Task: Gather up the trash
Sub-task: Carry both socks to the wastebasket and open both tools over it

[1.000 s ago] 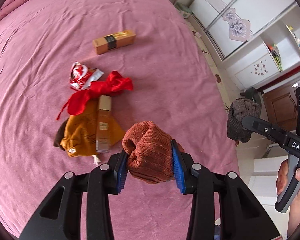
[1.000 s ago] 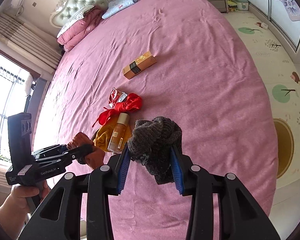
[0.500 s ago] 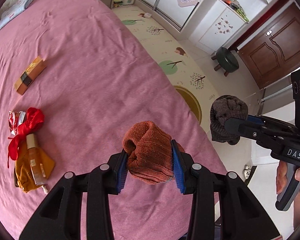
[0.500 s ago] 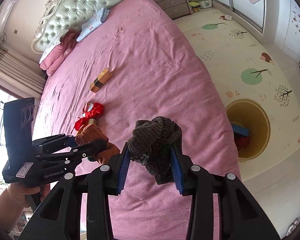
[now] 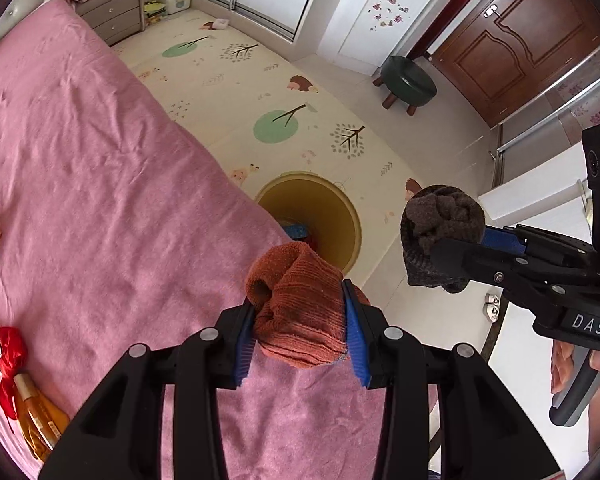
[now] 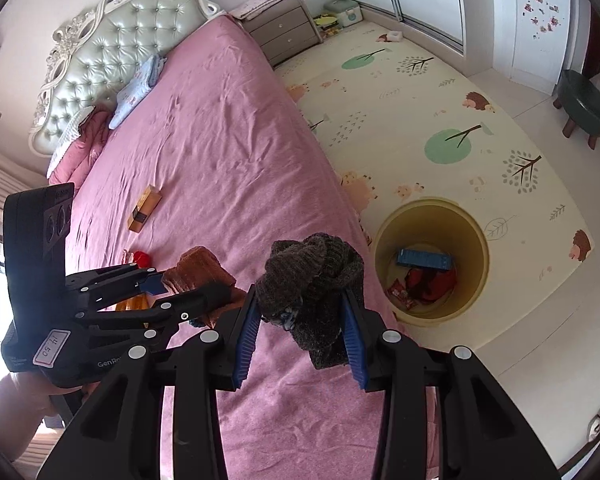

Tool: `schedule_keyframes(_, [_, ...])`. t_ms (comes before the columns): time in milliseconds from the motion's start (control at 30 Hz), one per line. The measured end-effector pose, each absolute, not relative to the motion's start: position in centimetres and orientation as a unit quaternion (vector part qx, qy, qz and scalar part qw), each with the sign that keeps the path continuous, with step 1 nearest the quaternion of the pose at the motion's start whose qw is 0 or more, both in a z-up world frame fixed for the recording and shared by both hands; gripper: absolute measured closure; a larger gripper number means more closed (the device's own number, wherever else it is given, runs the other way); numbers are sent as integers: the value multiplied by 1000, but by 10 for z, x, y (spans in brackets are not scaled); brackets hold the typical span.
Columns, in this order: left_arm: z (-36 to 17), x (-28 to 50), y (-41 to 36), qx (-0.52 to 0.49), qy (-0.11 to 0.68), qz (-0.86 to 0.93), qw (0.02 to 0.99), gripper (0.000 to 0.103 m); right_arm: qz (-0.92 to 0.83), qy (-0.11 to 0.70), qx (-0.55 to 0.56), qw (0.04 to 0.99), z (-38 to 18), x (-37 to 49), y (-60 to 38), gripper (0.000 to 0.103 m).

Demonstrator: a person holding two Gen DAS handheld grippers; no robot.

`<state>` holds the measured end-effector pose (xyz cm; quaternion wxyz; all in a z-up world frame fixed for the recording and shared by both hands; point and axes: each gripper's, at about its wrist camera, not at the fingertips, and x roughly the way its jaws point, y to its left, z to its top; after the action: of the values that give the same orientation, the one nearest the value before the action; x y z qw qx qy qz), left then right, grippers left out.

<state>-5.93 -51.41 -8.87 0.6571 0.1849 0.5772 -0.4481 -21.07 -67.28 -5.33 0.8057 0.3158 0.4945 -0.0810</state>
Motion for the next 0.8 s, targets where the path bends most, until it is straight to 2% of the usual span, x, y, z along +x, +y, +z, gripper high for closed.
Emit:
schedule_keyframes(367, [-119, -60, -598, 217, 582, -483, 617, 64, -127, 483, 339, 797, -73, -216, -734, 65])
schedule_keyframes(733, [-141, -55, -641, 230, 577, -492, 610, 63, -138, 485, 341, 793, -86, -206, -770, 63])
schedule_keyframes(767, [-141, -55, -644, 232, 574, -491, 613, 59, -138, 485, 341, 794, -85, -205, -773, 60])
schedule_keyframes(800, [-140, -55, -645, 234, 570, -487, 619, 51, -136, 483, 342, 794, -85, -204, -776, 59])
